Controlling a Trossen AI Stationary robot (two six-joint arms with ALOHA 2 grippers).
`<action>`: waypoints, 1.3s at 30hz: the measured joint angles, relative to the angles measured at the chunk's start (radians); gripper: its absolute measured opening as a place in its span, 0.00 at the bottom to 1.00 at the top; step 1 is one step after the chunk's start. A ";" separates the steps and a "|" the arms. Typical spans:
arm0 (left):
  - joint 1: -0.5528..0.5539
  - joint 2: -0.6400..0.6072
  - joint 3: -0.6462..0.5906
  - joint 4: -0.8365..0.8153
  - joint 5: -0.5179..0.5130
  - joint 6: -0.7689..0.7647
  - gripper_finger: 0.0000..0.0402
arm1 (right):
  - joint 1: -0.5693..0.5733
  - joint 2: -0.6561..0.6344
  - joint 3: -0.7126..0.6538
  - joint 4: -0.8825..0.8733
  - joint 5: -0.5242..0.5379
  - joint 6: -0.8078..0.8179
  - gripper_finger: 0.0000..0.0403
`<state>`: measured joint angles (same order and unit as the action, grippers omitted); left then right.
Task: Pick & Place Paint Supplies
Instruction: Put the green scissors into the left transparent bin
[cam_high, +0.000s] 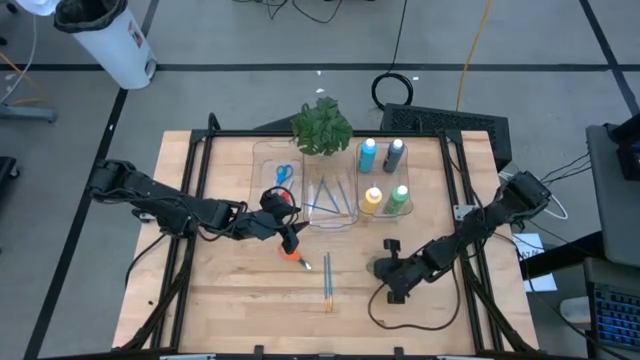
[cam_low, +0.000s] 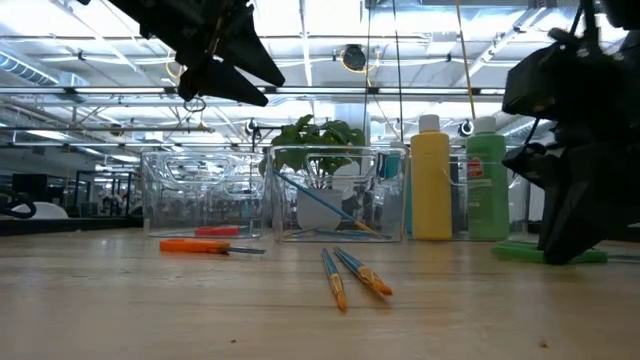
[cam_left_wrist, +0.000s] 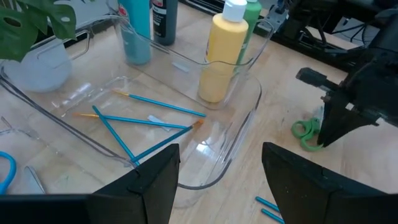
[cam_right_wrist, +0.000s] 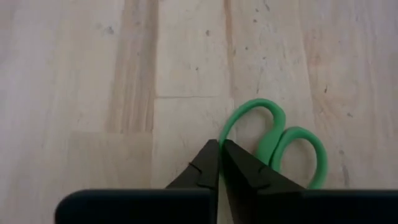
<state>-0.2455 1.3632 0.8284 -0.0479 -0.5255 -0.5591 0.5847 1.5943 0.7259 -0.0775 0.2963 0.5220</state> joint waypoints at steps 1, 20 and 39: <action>0.000 0.000 0.000 0.000 0.000 0.000 0.59 | 0.005 -0.019 -0.003 0.007 0.014 -0.021 0.00; 0.006 0.067 0.000 0.277 0.128 0.164 0.59 | 0.006 -0.250 -0.034 0.675 -0.015 -0.549 0.00; 0.004 0.419 0.060 1.017 0.534 0.476 0.59 | -0.016 -0.249 -0.242 1.268 -0.429 -0.543 0.00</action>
<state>-0.2417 1.7824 0.8880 0.9695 0.0082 -0.0828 0.5690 1.3454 0.4839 1.1905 -0.1325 -0.0207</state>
